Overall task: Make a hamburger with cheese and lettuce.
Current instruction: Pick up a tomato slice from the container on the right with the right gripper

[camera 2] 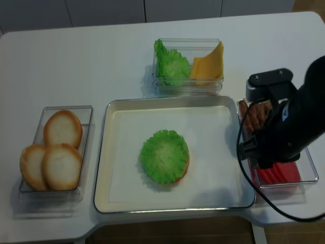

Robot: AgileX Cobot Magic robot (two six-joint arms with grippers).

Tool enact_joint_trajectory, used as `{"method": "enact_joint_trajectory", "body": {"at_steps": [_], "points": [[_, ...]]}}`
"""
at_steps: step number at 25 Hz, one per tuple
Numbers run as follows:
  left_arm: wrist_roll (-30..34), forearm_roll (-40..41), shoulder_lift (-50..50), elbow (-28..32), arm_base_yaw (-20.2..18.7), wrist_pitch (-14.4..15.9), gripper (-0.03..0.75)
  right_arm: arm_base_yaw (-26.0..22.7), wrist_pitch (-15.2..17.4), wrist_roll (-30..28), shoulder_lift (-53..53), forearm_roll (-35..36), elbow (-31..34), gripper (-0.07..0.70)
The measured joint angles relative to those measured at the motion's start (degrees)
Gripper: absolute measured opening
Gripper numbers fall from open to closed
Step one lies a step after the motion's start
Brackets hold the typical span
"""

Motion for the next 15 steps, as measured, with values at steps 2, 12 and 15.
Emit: {"method": "enact_joint_trajectory", "body": {"at_steps": [2,12,15], "points": [[0.0,0.0,0.0,0.0,0.0,0.0,0.352,0.0,-0.51,0.09,1.75,-0.45,0.0,0.314],[0.0,0.0,0.0,0.0,0.0,0.0,0.352,0.04,-2.89,0.41,5.37,-1.48,0.0,0.314],[0.0,0.0,0.0,0.0,0.0,0.0,0.352,0.04,-2.97,0.51,5.46,-2.08,0.0,0.31]]}}
